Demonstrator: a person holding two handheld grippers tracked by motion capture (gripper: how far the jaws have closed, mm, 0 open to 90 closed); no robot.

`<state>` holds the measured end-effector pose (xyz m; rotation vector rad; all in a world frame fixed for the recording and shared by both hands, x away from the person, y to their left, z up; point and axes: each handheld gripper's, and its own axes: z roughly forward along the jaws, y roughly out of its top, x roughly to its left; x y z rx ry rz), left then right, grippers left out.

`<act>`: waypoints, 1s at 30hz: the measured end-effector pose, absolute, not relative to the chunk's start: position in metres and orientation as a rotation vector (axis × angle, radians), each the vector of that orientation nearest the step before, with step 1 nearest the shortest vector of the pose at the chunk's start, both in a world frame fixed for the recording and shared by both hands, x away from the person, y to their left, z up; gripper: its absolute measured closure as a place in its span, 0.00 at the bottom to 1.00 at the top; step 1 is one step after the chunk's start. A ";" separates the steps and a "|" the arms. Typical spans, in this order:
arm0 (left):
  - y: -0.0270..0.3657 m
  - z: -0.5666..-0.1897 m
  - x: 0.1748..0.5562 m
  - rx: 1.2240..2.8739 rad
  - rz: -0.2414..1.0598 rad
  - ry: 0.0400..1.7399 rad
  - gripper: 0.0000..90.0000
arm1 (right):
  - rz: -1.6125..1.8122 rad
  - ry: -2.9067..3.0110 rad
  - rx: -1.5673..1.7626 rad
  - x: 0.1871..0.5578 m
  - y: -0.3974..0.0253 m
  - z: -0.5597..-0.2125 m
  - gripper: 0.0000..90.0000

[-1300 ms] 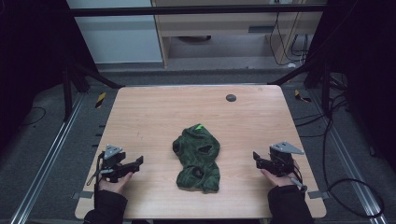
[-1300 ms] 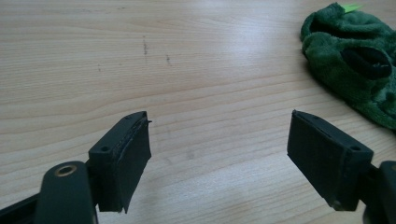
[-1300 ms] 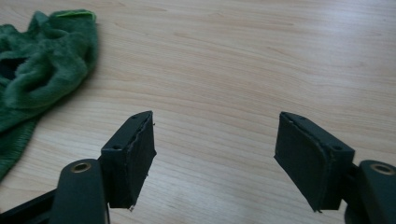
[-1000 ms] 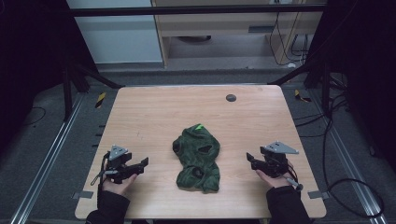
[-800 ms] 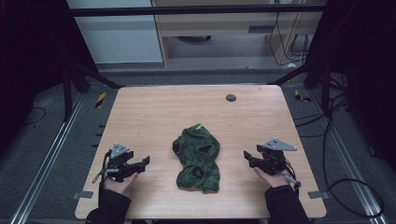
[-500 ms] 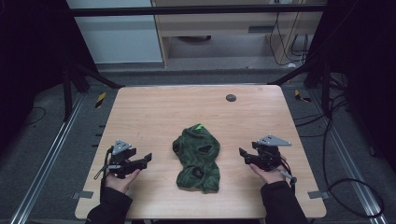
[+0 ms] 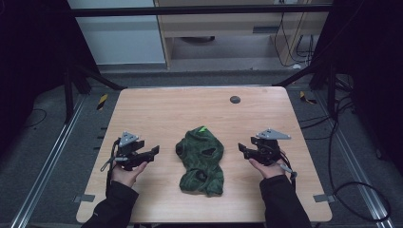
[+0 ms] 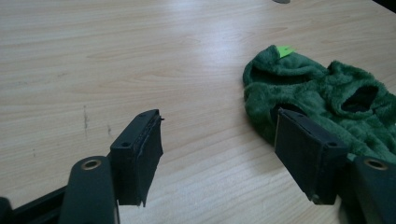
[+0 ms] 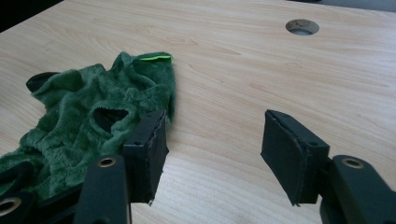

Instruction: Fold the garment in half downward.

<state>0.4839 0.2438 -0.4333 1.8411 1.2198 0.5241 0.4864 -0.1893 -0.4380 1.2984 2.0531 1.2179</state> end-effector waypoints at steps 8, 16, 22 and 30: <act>0.240 -0.426 0.499 1.815 0.524 1.217 0.37 | 1.221 2.059 1.292 0.497 -0.183 -0.433 0.48; 0.227 -0.427 0.512 1.835 0.499 1.189 0.39 | 1.229 2.080 1.289 0.507 -0.172 -0.429 0.50; 0.215 -0.430 0.520 1.869 0.495 1.168 0.39 | 1.225 2.096 1.271 0.514 -0.162 -0.428 0.51; 0.203 -0.431 0.529 1.890 0.494 1.144 0.41 | 1.238 2.101 1.292 0.525 -0.151 -0.433 0.52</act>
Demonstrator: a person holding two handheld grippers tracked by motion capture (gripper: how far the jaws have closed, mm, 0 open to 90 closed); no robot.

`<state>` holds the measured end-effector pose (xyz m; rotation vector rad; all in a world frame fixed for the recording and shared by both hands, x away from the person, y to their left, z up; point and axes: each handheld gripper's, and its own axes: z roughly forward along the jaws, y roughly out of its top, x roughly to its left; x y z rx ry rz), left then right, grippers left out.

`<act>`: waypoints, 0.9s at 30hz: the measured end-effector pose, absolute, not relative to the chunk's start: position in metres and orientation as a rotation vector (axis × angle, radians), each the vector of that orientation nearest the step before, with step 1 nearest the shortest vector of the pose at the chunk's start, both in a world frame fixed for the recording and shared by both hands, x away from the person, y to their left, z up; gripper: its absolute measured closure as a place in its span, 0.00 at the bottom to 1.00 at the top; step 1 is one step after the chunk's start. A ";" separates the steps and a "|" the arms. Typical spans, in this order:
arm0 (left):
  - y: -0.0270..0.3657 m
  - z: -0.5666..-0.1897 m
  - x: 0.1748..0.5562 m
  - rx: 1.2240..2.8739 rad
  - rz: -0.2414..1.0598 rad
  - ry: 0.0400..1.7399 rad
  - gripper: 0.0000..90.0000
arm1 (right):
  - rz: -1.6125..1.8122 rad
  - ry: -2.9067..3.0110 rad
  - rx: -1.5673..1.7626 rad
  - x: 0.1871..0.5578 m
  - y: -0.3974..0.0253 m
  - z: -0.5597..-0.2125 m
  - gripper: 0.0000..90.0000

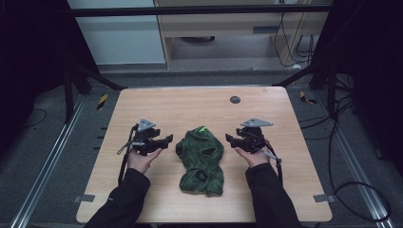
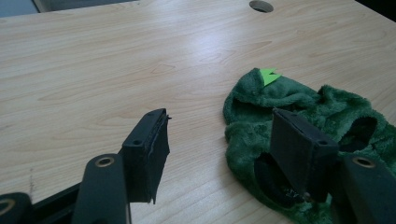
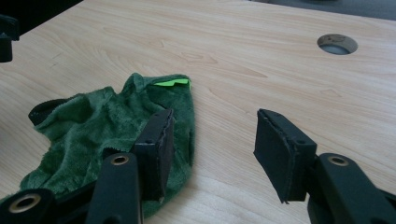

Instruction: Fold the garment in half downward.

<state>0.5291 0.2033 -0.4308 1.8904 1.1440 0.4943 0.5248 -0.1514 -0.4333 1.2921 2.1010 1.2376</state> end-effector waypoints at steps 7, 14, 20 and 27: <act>0.197 -0.434 0.537 1.902 0.477 1.150 0.43 | 1.225 2.113 1.310 0.532 -0.147 -0.439 0.53; 0.189 -0.440 0.545 1.922 0.461 1.158 0.44 | 1.225 2.127 1.310 0.540 -0.138 -0.443 0.53; 0.184 -0.447 0.551 1.930 0.459 1.173 0.45 | 1.213 2.149 1.311 0.546 -0.130 -0.449 0.53; 0.179 -0.453 0.555 1.934 0.449 1.183 0.47 | 1.193 2.173 1.322 0.550 -0.125 -0.457 0.55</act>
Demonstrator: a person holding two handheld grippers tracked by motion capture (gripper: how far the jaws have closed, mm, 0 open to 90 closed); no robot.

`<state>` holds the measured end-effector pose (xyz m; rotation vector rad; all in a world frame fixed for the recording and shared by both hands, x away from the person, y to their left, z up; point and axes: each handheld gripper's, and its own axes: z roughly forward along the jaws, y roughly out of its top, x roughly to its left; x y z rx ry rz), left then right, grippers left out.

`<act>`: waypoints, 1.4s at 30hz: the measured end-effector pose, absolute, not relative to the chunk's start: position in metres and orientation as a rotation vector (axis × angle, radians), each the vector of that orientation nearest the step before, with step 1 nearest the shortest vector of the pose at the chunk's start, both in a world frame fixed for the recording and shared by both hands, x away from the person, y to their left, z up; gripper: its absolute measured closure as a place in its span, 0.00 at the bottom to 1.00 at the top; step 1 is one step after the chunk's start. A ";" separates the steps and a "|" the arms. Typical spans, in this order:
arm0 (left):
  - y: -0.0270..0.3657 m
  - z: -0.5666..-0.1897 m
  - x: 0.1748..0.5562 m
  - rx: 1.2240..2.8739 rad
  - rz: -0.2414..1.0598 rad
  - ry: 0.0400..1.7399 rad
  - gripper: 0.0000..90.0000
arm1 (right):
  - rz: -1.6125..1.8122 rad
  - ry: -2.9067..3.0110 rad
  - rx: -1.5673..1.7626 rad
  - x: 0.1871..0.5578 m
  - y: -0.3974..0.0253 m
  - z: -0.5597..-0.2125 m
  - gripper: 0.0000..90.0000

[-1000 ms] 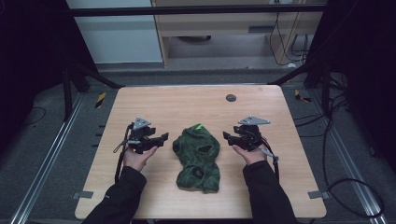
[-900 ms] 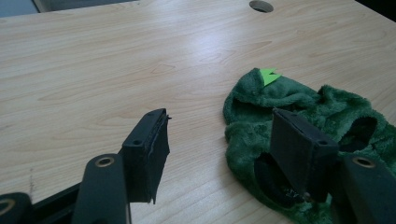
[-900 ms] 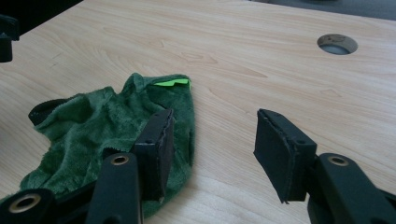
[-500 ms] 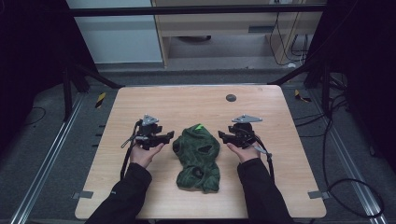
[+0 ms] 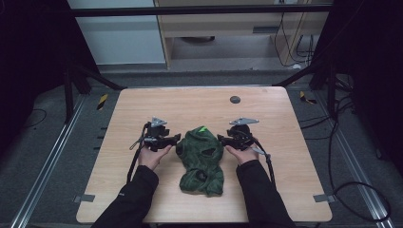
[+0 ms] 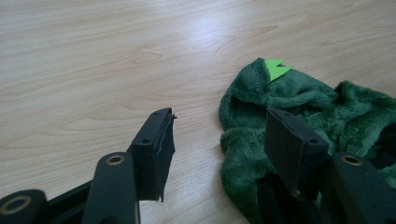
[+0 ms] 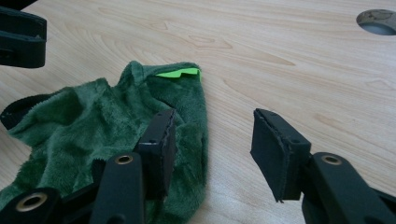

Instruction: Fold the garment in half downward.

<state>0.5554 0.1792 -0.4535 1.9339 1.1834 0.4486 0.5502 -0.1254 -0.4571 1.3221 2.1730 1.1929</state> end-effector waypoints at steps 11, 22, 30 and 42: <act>0.171 -0.467 0.563 1.962 0.412 1.209 0.52 | 1.158 2.216 1.322 0.556 -0.121 -0.468 0.59; 0.163 -0.480 0.568 2.020 0.364 1.211 0.58 | 1.120 2.264 1.332 0.559 -0.116 -0.480 0.62; 0.158 -0.487 0.569 2.059 0.315 1.217 0.67 | 1.103 2.301 1.334 0.560 -0.114 -0.486 0.69; 0.155 -0.492 0.569 2.069 0.278 1.225 0.84 | 1.082 2.351 1.345 0.561 -0.110 -0.492 0.83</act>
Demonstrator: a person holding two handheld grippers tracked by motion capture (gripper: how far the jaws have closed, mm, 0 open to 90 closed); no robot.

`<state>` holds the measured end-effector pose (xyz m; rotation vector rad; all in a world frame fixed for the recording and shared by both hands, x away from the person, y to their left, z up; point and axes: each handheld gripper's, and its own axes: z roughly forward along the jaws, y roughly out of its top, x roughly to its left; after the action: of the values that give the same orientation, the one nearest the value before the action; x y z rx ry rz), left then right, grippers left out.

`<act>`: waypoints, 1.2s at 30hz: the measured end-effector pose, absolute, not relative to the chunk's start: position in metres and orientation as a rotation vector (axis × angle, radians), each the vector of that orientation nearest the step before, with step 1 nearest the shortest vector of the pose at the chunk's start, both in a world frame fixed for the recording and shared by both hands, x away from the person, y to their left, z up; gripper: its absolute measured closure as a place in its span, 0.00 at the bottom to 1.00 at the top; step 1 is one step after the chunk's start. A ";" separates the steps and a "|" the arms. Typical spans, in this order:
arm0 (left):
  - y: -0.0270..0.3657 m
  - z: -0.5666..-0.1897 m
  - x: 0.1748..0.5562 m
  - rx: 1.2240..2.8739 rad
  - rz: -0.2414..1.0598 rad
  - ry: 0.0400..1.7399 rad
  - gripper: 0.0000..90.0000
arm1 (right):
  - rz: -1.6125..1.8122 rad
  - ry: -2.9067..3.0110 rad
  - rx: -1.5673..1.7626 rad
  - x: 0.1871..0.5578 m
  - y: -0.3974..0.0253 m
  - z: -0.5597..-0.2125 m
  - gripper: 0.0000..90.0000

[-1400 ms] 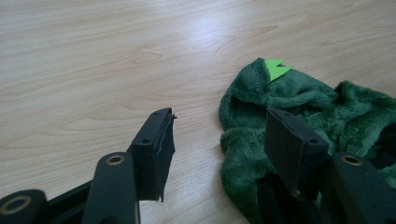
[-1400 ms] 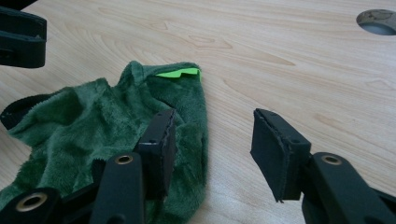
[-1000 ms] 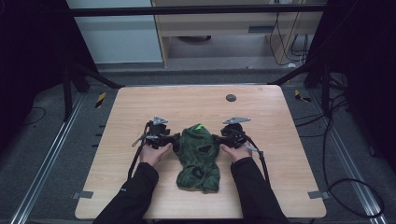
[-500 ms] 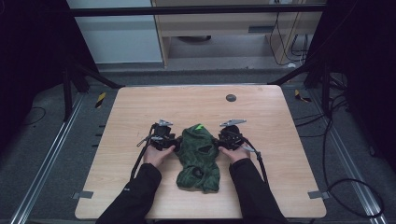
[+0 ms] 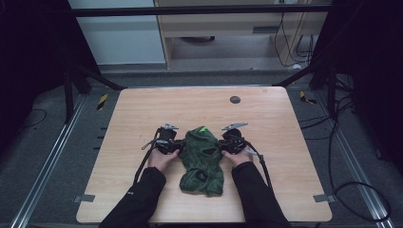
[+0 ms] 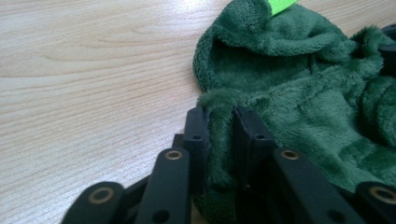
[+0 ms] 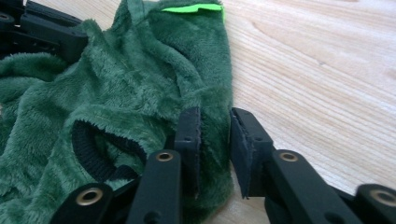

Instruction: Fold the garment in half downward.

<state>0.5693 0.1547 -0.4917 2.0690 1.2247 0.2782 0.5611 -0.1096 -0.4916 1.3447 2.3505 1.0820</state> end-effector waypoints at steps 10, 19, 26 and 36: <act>0.152 -0.490 0.566 2.073 0.283 1.198 0.94 | 1.084 2.366 1.341 0.561 -0.108 -0.492 0.95; 0.155 -0.473 0.559 2.028 0.302 1.155 0.95 | 1.140 2.343 1.324 0.557 -0.113 -0.480 0.97; 0.157 -0.457 0.548 2.017 0.326 1.110 0.96 | 1.182 2.331 1.268 0.547 -0.114 -0.463 0.97; 0.157 -0.437 0.526 2.008 0.341 1.037 0.96 | 1.254 2.310 1.169 0.528 -0.119 -0.445 0.97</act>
<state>0.5263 0.1573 -0.4369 2.0077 1.0370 0.3405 0.5278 -0.1191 -0.4445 1.1692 2.3100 1.2537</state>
